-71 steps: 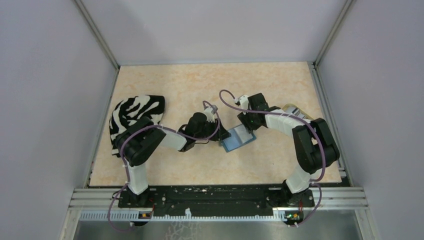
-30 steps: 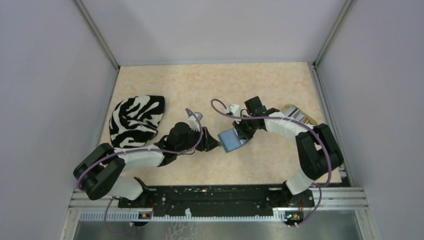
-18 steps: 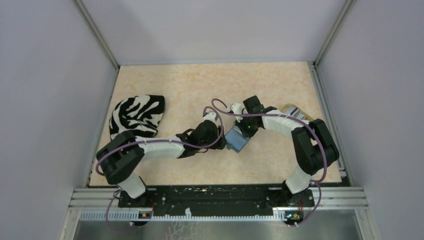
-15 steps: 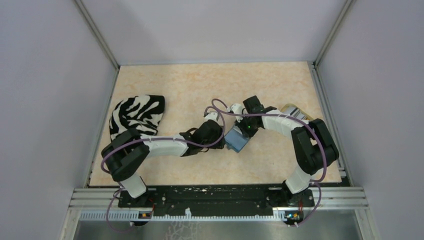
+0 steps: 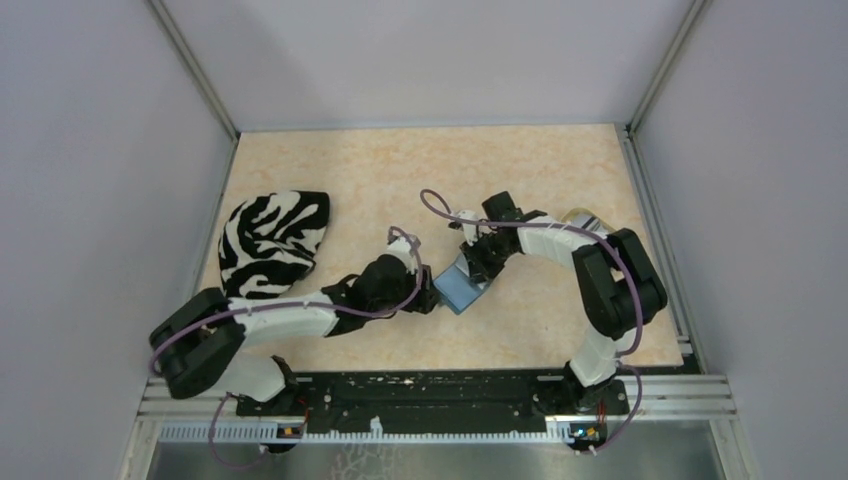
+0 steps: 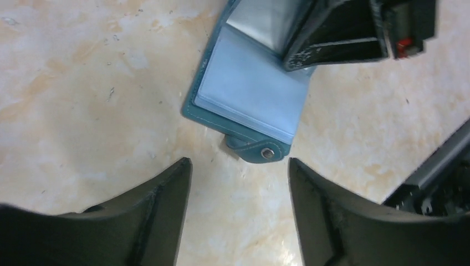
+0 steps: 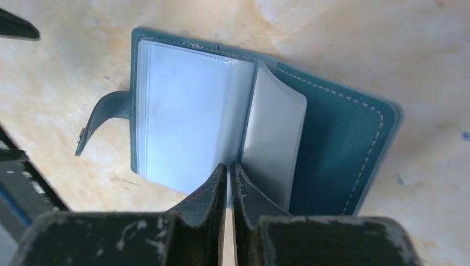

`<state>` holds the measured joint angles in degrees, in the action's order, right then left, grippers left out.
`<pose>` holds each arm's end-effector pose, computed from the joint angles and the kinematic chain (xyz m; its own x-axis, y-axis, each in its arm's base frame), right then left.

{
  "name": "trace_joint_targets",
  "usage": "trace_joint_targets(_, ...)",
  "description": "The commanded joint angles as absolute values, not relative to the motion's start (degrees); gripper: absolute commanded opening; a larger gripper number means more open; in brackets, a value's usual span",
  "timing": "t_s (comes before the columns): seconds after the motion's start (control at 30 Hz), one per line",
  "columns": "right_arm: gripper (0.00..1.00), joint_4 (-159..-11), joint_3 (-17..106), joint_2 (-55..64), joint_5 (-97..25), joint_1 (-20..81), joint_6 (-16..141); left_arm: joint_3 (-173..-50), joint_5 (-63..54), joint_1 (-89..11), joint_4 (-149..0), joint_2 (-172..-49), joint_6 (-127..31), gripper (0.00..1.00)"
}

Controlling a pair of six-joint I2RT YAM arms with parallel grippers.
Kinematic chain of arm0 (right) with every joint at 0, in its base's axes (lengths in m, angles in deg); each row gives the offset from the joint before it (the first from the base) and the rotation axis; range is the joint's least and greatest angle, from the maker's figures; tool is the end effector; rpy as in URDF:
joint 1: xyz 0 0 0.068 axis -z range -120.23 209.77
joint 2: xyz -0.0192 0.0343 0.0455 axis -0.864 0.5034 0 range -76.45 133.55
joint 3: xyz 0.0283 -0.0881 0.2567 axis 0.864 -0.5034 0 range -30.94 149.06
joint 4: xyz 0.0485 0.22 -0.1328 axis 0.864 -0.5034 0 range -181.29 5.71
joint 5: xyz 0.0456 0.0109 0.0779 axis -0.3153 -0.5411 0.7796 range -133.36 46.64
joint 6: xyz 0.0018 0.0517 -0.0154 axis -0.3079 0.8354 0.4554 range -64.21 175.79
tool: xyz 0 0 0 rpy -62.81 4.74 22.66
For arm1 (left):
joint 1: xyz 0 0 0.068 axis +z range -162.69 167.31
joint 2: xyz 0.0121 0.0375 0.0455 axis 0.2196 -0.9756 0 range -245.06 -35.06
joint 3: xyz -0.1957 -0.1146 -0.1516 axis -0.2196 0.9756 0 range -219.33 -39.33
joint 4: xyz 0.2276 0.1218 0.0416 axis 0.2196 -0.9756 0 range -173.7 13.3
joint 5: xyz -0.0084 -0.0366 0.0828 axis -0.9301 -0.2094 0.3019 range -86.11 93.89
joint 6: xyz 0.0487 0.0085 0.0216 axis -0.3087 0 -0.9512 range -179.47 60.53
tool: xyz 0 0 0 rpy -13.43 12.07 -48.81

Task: Put the credit cards into the card holder
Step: Open the card holder at the center of the board.

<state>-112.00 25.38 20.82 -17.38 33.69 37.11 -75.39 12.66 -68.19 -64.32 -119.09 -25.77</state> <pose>0.2772 0.1531 0.1613 -0.6200 -0.6242 -0.4754 -0.7781 0.5673 0.2699 0.1688 -0.2359 0.1706 -0.6872 0.0319 -0.7258 0.4364 0.8168 -0.3773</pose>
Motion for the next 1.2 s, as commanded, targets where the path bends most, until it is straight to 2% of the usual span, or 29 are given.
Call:
trace_joint_targets(0.0, 0.07, -110.45, 28.60, 25.01, -7.17, 33.85, 43.51, -66.64, 12.45, -67.14, -55.60, -107.75, -27.34, 0.81)
trace_joint_targets(0.03, 0.07, -110.48, 28.99, 25.80, -4.87, 33.85, 44.26, -64.40, 13.38, -66.84, -54.47, -105.00, -26.39, 0.94)
trace_joint_targets(0.07, 0.07, -110.48, 29.29, 26.33, -2.56, 33.85, 44.74, -61.82, 13.30, -66.43, -52.57, -102.42, -25.48, 0.98)
trace_joint_targets(0.23, 0.10, -110.20, 29.39, 23.27, 0.44, 34.10, 44.54, -53.05, -0.04, -64.54, -39.21, -95.31, -22.25, 0.98)
trace_joint_targets(0.33, 0.14, -110.57, 29.40, 21.21, -0.51, 35.15, 43.17, -52.28, -3.74, -64.59, -34.59, -96.35, -18.21, 0.85)
trace_joint_targets(0.5, 0.15, -113.90, 30.67, 20.83, 3.70, 36.71, 39.40, -59.16, -9.18, -64.55, -32.96, -108.08, -14.42, 0.52)
trace_joint_targets(0.57, 0.16, -114.80, 30.86, 20.58, 5.31, 37.01, 38.16, -64.66, -12.07, -64.59, -36.73, -113.81, -15.48, 0.48)
trace_joint_targets(0.7, 0.17, -114.33, 30.39, 19.83, 5.02, 38.20, 38.11, -73.23, -7.72, -64.80, -46.52, -122.49, -18.17, 0.46)
trace_joint_targets(0.87, 0.18, -112.94, 29.78, 21.19, -5.54, 40.23, 39.51, -79.00, -3.93, -64.80, -49.18, -131.28, -20.02, 0.47)
trace_joint_targets(1.03, 0.18, -113.19, 29.19, 20.07, -3.93, 42.14, 39.44, -88.12, -3.12, -64.80, -52.76, -140.34, -22.44, 0.46)
trace_joint_targets(1.17, 0.18, -113.50, 29.29, 17.66, -5.05, 42.22, 38.26, -92.96, -0.91, -64.71, -57.12, -143.24, -25.86, 0.40)
